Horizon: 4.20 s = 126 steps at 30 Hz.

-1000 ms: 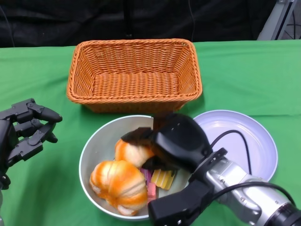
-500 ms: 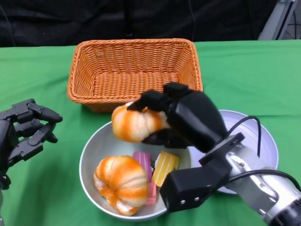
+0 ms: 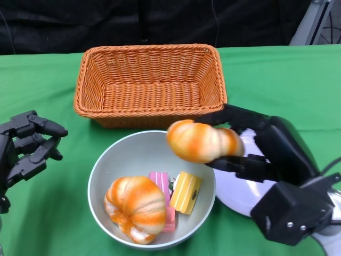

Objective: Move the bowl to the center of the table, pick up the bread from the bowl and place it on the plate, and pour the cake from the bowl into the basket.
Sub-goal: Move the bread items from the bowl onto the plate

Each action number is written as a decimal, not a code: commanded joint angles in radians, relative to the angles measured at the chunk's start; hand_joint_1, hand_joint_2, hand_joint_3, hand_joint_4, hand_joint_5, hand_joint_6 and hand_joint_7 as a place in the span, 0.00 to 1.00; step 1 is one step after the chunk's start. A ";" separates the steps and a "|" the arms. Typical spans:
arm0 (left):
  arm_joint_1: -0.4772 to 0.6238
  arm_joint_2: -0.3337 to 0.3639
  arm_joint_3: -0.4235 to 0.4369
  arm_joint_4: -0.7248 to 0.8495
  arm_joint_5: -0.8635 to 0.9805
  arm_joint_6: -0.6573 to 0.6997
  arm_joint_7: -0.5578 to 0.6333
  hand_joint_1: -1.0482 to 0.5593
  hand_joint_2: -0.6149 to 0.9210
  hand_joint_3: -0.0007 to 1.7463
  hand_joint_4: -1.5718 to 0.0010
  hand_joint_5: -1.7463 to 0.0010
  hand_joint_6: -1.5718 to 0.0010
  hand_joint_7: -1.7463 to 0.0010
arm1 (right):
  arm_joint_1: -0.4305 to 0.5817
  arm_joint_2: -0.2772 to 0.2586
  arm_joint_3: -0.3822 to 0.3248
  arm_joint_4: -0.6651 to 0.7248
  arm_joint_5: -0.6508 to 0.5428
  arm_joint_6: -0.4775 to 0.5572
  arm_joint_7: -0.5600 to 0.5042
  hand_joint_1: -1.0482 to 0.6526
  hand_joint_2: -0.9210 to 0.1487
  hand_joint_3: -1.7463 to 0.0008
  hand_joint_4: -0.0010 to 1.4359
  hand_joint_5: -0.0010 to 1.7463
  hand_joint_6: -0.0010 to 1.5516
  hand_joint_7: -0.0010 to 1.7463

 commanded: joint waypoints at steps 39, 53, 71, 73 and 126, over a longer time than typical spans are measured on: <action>-0.020 0.036 0.030 0.050 -0.025 -0.010 -0.037 0.63 0.94 0.34 0.51 0.16 0.47 0.41 | -0.226 -0.095 0.093 0.651 -0.342 -0.064 -0.264 0.56 0.04 1.00 0.49 0.76 0.66 0.17; -0.030 0.048 0.025 0.063 -0.012 -0.003 -0.029 0.64 0.95 0.33 0.51 0.16 0.48 0.40 | -0.118 -0.216 0.223 -0.063 -0.473 0.477 0.612 0.33 0.05 1.00 0.08 0.10 0.09 0.00; -0.025 0.045 0.025 0.059 -0.016 -0.011 -0.035 0.64 0.96 0.30 0.51 0.15 0.48 0.38 | -0.030 -0.168 0.109 -0.391 -0.523 0.627 0.621 0.24 0.05 1.00 0.16 0.09 0.09 0.02; -0.026 0.044 0.026 0.061 -0.021 -0.009 -0.041 0.64 0.97 0.30 0.51 0.14 0.48 0.38 | -0.011 -0.154 0.078 -0.435 -0.482 0.612 0.597 0.24 0.03 0.99 0.20 0.10 0.12 0.02; -0.032 0.033 -0.002 0.075 0.029 -0.033 0.008 0.63 0.97 0.29 0.53 0.14 0.50 0.35 | -0.153 0.001 0.241 -0.012 -0.047 0.193 0.394 0.19 0.00 0.99 0.42 0.02 0.27 0.00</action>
